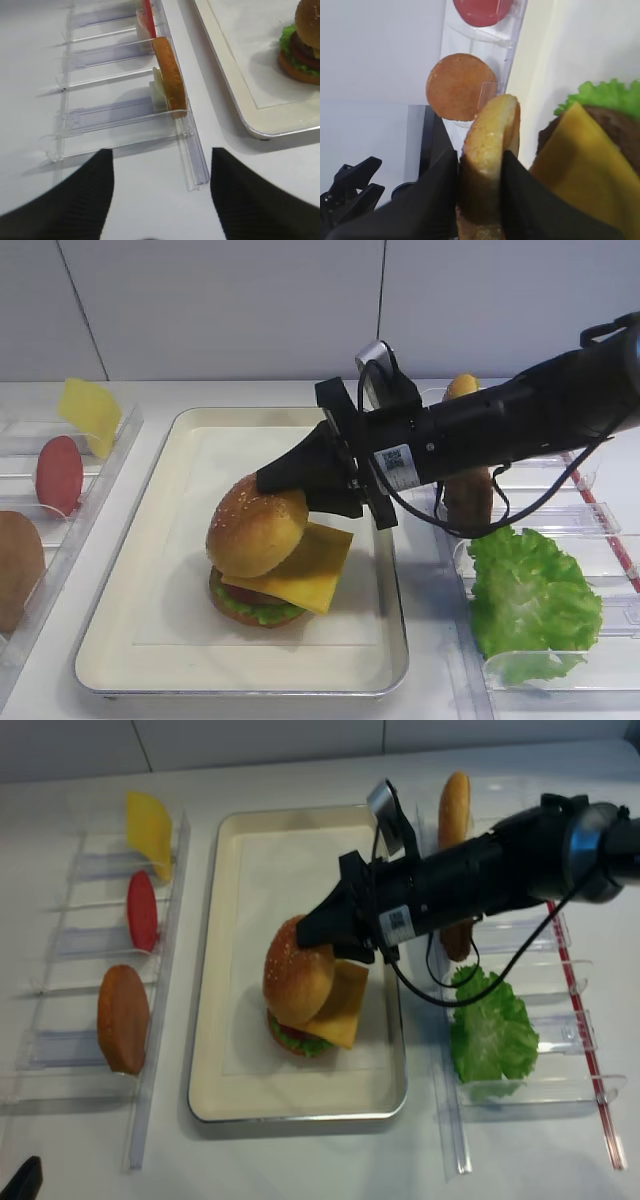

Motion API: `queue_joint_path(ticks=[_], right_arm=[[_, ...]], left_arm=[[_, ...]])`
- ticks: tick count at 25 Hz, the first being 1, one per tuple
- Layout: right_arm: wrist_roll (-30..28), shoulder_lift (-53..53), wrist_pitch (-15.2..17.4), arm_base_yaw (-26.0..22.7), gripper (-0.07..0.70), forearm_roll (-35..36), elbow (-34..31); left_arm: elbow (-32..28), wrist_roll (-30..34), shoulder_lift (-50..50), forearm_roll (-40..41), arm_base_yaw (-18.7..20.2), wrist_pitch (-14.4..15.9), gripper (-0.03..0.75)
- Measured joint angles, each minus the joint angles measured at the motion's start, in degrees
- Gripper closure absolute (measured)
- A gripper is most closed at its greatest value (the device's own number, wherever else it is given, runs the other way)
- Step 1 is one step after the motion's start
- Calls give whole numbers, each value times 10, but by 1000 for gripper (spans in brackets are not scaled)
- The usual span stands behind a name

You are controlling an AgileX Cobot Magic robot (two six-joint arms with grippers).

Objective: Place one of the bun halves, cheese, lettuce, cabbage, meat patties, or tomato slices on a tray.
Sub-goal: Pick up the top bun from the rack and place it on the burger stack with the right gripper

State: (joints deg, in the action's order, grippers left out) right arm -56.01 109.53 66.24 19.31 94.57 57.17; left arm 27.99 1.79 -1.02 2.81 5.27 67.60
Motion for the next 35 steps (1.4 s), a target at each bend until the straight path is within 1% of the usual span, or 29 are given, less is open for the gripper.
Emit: queue_joint_path(ticks=[19, 26, 28, 33, 35], right_arm=[[-3, 20, -1, -1, 402, -5, 0], [10, 20, -1, -1, 398, -5, 0], [10, 20, -1, -6, 358, -5, 0], [18, 20, 0, -30, 136, -6, 0], [19, 20, 0, -38, 88, -10, 0]], left_arm=[[0, 0, 0, 0, 0, 0, 301], [0, 0, 0, 0, 0, 0, 301], [0, 0, 0, 0, 0, 0, 302], [0, 0, 0, 0, 0, 0, 302], [0, 0, 0, 0, 0, 0, 301]])
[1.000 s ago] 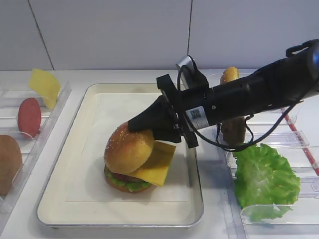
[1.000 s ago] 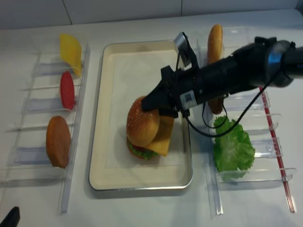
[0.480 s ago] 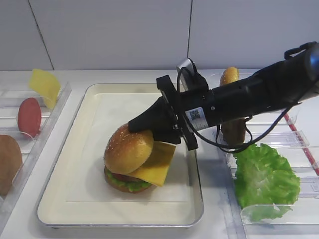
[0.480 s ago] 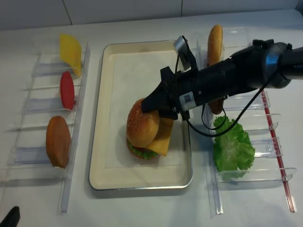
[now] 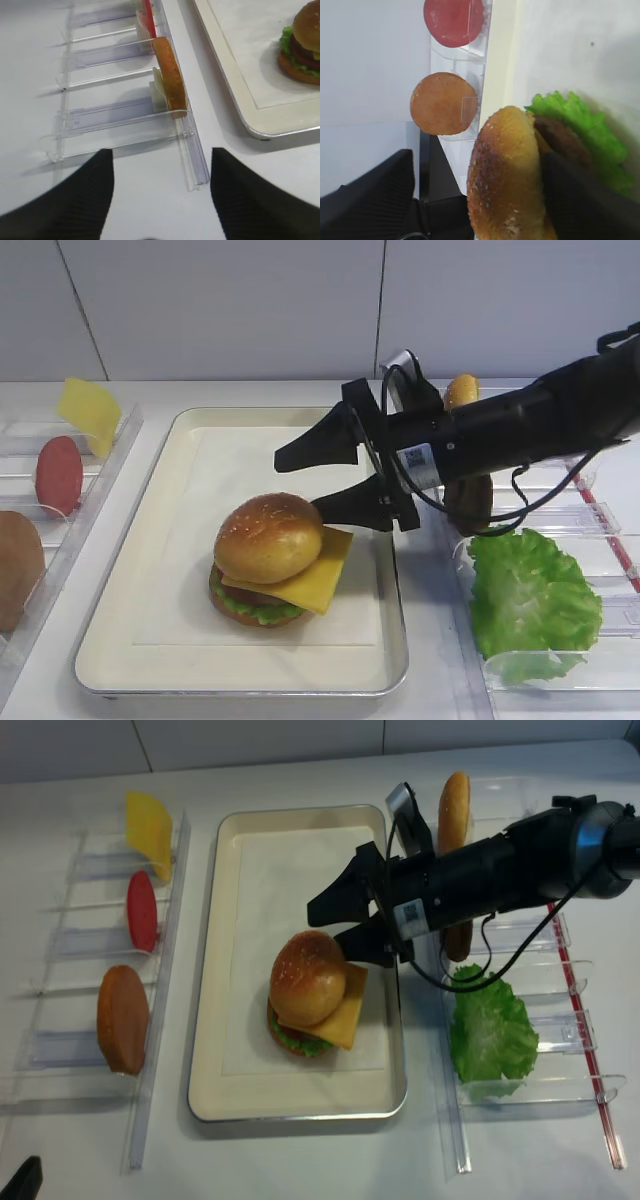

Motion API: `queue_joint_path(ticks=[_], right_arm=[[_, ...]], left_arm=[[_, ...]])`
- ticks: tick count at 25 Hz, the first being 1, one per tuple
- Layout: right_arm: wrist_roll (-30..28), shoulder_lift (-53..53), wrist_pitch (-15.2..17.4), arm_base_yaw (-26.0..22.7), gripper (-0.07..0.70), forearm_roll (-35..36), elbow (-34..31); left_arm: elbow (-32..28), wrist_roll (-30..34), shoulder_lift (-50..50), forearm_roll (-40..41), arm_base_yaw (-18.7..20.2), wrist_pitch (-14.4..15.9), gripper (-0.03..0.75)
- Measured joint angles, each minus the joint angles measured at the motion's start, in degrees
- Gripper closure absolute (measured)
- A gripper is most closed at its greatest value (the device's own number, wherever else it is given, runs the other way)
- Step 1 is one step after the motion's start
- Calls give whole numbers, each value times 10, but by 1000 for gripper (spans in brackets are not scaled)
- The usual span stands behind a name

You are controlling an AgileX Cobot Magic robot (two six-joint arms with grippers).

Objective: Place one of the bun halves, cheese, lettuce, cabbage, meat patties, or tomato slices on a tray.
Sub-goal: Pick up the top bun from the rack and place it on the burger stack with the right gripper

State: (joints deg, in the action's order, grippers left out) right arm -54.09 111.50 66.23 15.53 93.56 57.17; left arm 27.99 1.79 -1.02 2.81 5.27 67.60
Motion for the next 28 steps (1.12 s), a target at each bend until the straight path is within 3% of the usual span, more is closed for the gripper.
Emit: queue_joint_path(ticks=[12, 20, 28], right_arm=[[-9, 0, 1, -6, 60, -23, 0], [-15, -1, 2, -38, 60, -50, 2], [-39, -56, 2, -44, 60, -81, 10]], left_arm=[[0, 0, 0, 0, 0, 0, 302], [0, 0, 0, 0, 0, 0, 302], [0, 0, 0, 0, 0, 0, 302]])
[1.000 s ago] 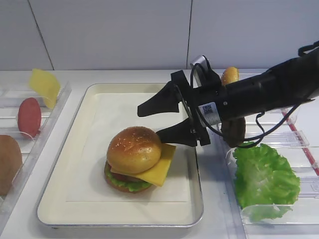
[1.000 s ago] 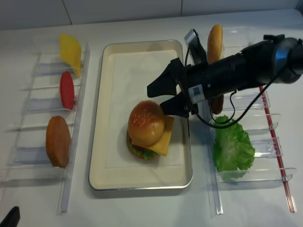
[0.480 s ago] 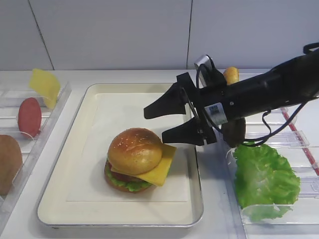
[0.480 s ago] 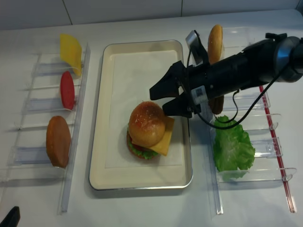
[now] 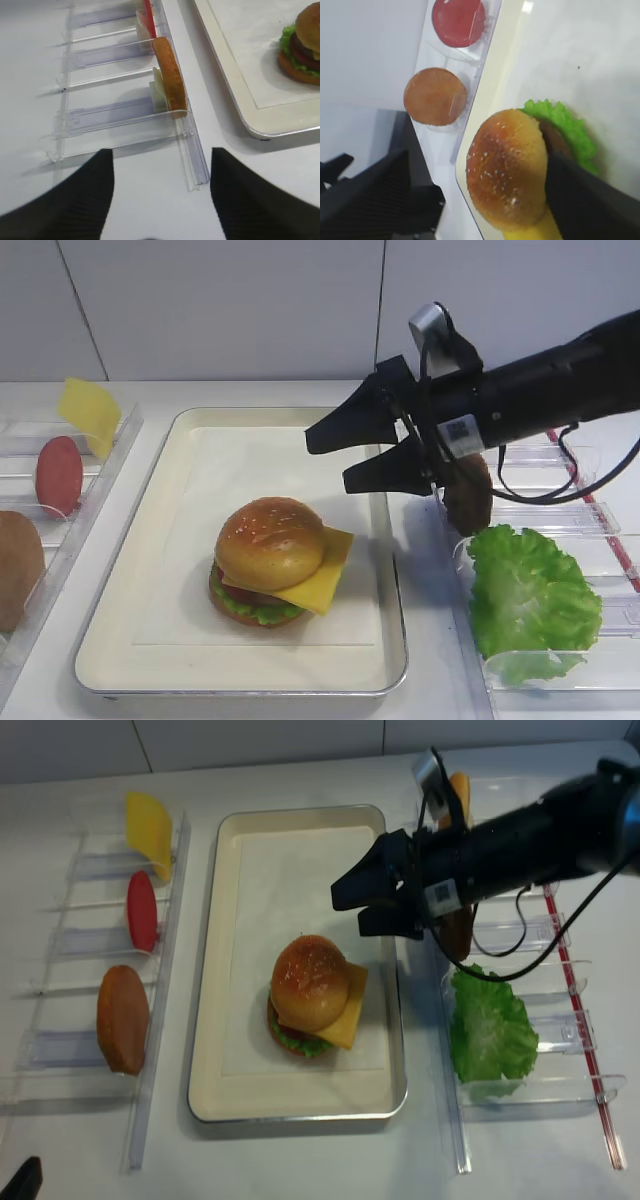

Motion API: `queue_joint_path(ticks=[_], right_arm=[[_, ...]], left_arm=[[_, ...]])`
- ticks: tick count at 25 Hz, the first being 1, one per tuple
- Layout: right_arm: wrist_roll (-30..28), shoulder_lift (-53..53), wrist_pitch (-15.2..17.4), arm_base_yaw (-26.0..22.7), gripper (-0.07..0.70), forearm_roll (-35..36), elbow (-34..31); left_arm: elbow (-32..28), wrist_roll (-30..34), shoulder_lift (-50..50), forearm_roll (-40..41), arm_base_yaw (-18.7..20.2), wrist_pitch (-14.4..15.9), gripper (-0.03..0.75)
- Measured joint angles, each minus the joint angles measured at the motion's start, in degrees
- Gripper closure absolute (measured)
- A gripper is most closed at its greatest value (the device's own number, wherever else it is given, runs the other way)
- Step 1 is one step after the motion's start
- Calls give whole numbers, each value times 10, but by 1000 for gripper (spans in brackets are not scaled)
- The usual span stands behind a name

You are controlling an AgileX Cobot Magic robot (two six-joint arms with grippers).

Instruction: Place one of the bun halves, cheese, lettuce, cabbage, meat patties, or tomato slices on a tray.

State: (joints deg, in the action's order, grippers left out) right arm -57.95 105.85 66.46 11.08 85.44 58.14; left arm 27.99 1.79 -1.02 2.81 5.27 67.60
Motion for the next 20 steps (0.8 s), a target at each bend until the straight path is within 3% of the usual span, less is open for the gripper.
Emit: queue_joint_path(ticks=[3, 8, 13, 20], right_arm=[[1, -22, 3, 0, 60, -48, 19], [55, -50, 9, 0, 60, -152, 63], [165, -63, 18, 0, 60, -312, 133], [310, -96, 31, 0, 60, -473, 228]], left_arm=[[0, 0, 0, 0, 0, 0, 302], [0, 0, 0, 0, 0, 0, 302], [0, 0, 0, 0, 0, 0, 302], [0, 0, 0, 0, 0, 0, 302]])
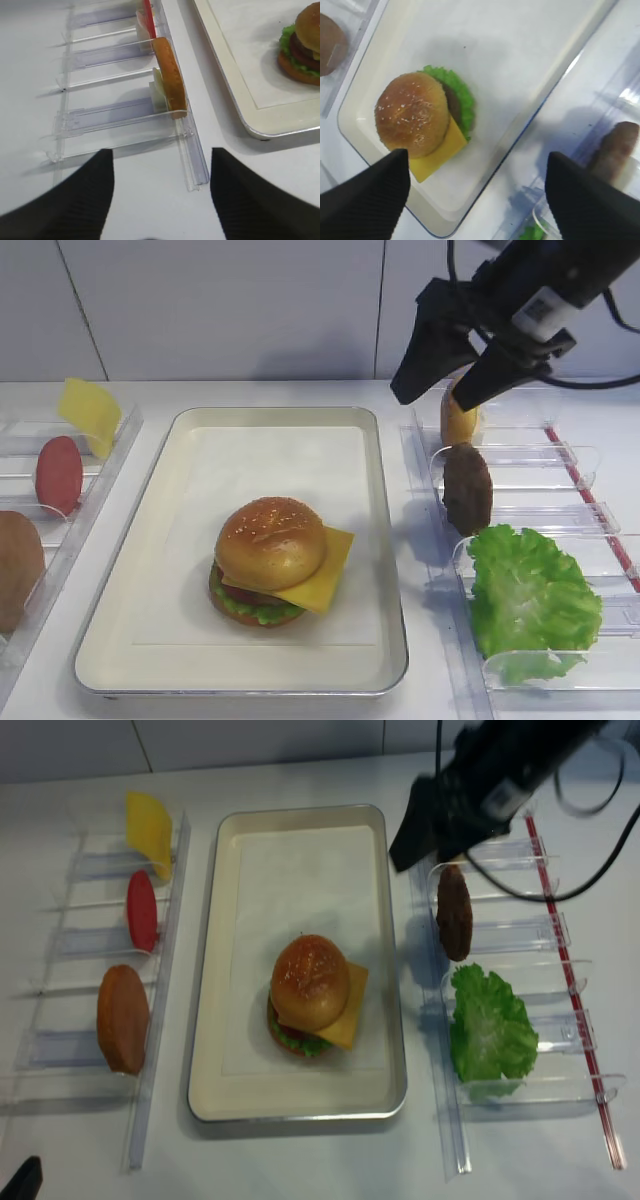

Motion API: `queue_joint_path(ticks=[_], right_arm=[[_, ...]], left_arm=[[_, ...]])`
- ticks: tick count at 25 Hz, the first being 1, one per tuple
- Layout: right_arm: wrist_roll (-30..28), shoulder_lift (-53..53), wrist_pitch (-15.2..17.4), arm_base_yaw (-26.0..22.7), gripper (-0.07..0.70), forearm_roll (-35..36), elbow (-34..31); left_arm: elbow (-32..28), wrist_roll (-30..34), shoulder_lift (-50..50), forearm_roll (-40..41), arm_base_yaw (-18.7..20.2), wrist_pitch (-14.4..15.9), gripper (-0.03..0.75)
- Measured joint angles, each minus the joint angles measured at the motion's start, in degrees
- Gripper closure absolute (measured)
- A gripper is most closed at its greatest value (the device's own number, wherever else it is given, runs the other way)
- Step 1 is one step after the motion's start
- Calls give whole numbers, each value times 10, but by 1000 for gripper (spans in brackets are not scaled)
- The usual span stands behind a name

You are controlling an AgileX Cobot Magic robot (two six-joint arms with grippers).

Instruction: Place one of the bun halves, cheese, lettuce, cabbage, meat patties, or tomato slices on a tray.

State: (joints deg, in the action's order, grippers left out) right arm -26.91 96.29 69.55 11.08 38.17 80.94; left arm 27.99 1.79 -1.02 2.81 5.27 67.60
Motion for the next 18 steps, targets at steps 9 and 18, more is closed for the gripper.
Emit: queue_joint_path(ticks=[9, 18], right_arm=[[134, -44, 12, 0, 60, -225, 45], [146, -151, 18, -2, 60, -302, 45]], left_arm=[[0, 0, 0, 0, 0, 0, 302], [0, 0, 0, 0, 0, 0, 302]])
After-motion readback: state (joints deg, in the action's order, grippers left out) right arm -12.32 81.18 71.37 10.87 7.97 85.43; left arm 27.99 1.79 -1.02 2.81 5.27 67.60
